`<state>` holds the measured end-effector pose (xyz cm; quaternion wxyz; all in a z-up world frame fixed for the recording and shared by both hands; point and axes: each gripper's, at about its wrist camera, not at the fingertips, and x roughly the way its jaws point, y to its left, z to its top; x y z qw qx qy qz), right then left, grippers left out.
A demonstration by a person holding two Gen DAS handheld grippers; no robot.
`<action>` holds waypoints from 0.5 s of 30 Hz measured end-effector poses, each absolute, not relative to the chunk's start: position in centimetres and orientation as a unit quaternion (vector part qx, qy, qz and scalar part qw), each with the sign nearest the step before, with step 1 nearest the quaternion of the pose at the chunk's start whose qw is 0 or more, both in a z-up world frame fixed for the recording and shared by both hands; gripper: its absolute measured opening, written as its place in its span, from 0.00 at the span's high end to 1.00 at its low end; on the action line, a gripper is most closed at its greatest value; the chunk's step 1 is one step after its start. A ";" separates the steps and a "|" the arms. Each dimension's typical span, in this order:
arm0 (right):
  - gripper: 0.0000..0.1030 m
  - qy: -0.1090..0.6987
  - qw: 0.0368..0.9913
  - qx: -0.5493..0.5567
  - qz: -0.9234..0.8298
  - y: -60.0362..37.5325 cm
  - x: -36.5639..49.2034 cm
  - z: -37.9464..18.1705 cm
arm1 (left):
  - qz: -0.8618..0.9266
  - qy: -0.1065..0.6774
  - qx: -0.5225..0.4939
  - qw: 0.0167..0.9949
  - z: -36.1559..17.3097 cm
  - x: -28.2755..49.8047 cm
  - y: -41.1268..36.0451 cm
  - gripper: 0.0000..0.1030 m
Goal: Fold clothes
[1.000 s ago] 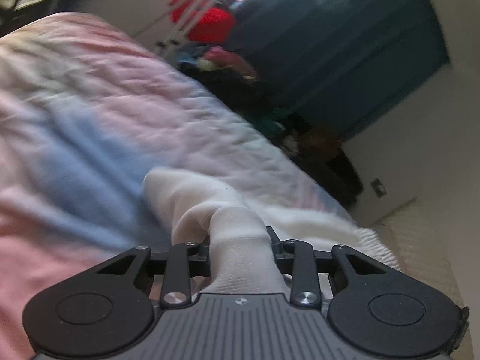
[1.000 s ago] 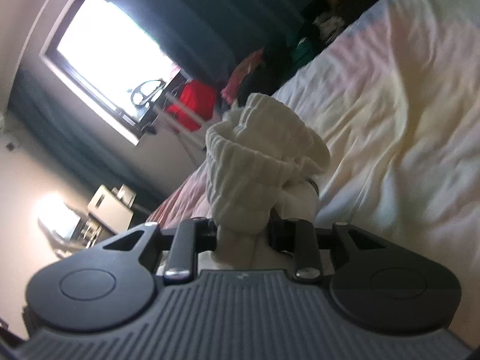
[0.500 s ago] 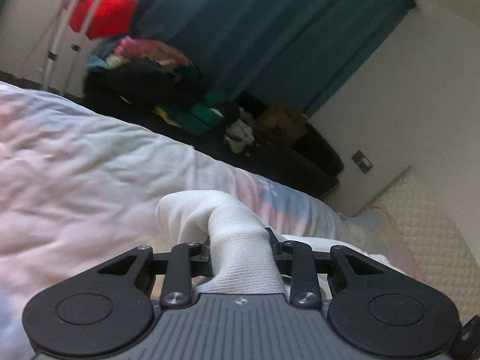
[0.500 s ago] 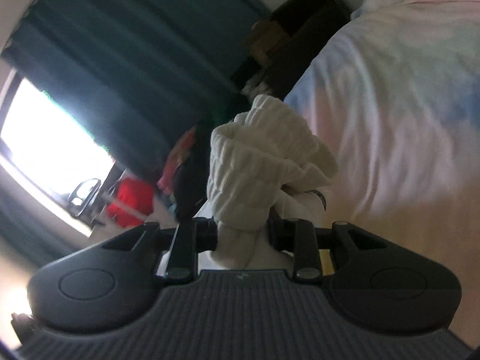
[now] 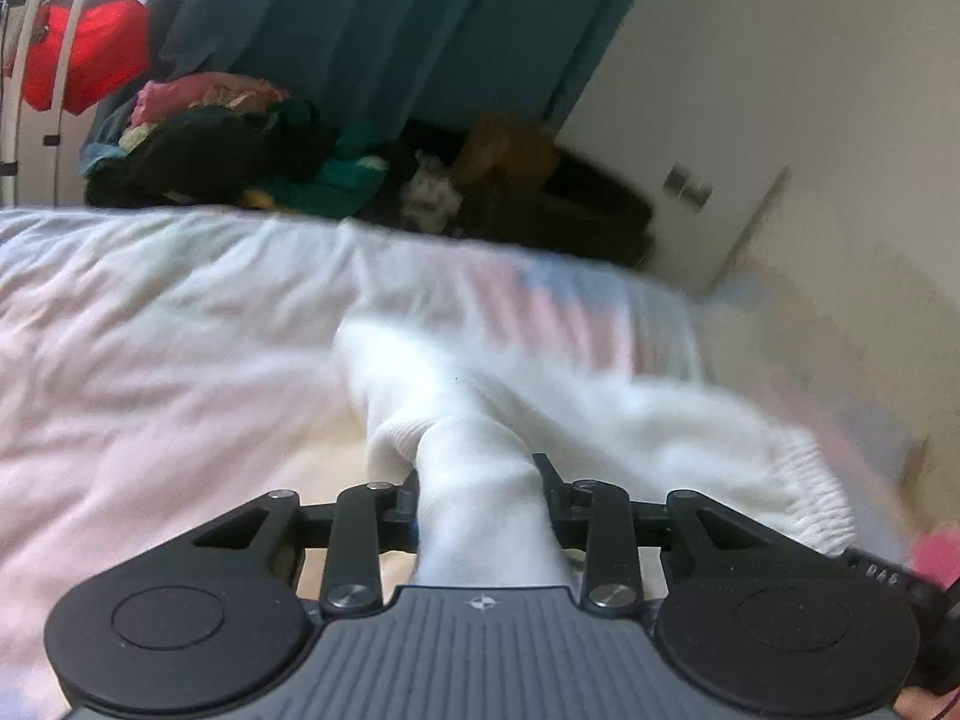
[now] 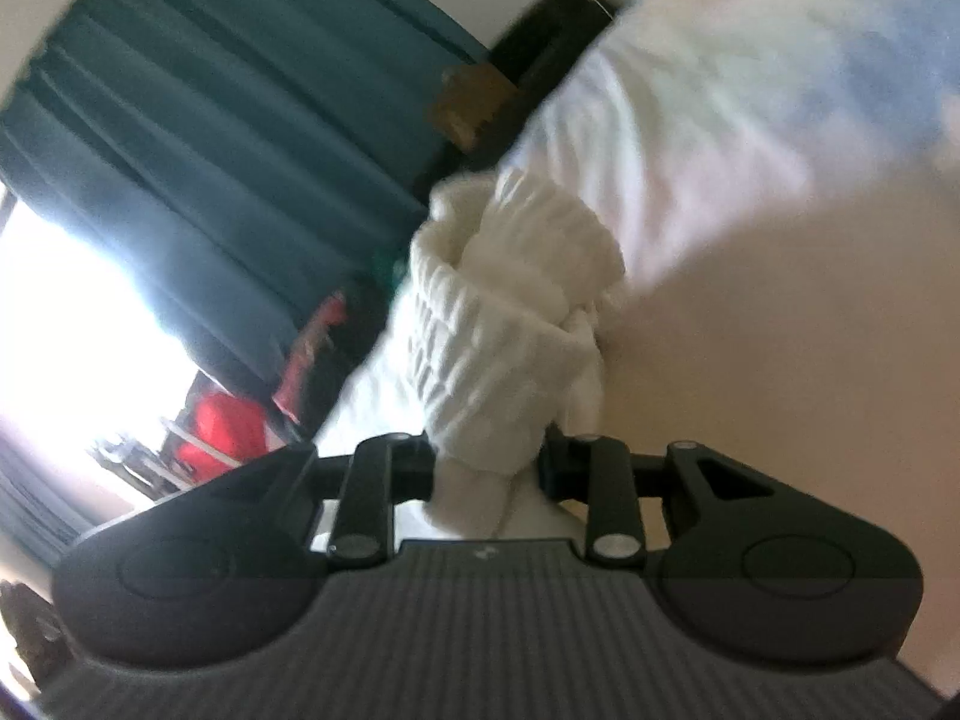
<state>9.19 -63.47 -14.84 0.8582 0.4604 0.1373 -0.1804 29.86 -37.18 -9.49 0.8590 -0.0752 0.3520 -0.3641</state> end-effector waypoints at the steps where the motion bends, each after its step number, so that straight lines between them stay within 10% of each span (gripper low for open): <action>1: 0.66 0.150 0.858 0.455 -0.185 -62.8 8.9 -15.6 | -0.359 0.358 -0.068 0.859 -10.5 29.3 -36.8 0.64; 15: 0.63 0.233 0.852 0.420 -0.208 -60.7 2.8 -7.6 | -0.326 0.317 0.031 0.890 -5.8 22.3 -34.0 0.33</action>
